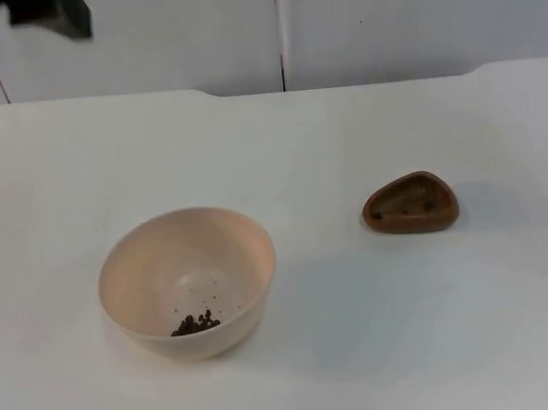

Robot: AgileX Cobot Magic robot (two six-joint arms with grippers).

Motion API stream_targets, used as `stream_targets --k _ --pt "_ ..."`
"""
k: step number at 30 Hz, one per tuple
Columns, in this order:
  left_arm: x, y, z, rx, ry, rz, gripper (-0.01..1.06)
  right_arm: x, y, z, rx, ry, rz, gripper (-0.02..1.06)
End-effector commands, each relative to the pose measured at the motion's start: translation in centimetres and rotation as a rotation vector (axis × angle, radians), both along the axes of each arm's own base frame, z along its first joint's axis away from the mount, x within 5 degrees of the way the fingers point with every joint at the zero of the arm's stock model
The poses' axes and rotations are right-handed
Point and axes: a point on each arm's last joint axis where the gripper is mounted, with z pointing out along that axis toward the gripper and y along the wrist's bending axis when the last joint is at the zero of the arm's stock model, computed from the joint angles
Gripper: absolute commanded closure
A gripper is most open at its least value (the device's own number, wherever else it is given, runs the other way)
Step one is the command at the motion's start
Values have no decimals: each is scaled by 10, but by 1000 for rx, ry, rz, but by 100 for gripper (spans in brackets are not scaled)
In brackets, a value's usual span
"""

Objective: Pick up the bowl with the left hand and pour the coffee beans from the cup into the bowl with the right hand.

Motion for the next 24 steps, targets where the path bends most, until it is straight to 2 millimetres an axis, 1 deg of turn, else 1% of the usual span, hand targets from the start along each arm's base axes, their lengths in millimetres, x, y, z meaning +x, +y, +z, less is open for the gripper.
stream_targets --k 1,3,4,5,6,10,11,15,16,18,19,20,24 --pt "-14 6 16 -16 -62 -7 0 -16 -6 19 -5 -31 13 25" --pt "-24 10 26 -25 -104 -11 0 -28 -10 32 2 -52 15 25" --pt "-35 14 35 -40 -138 -9 0 -37 -14 41 7 -66 17 25" --pt "-42 17 40 -47 -156 -8 0 -45 -17 48 5 -78 23 25" --pt "-42 17 40 -47 -156 -8 0 -45 -17 48 5 -78 23 25" --pt "-69 28 55 -61 -206 -1 0 -73 -27 70 -8 -113 48 25" --pt "-69 28 55 -61 -206 -1 0 -73 -27 70 -8 -113 48 25" --pt "-92 38 66 -66 -252 -3 0 -100 -37 87 -8 -144 60 25" --pt "-92 38 66 -66 -252 -3 0 -100 -37 87 -8 -144 60 25" --pt "-108 44 69 -55 -267 -11 0 -116 -43 92 -12 -165 68 25" --pt "-112 46 70 -48 -267 -14 0 -123 -45 92 -11 -174 69 25" --pt "-112 46 70 -48 -267 -14 0 -123 -45 92 -11 -174 69 25" --pt "-132 53 73 -55 -276 -12 0 -150 -56 84 1 -206 64 25"
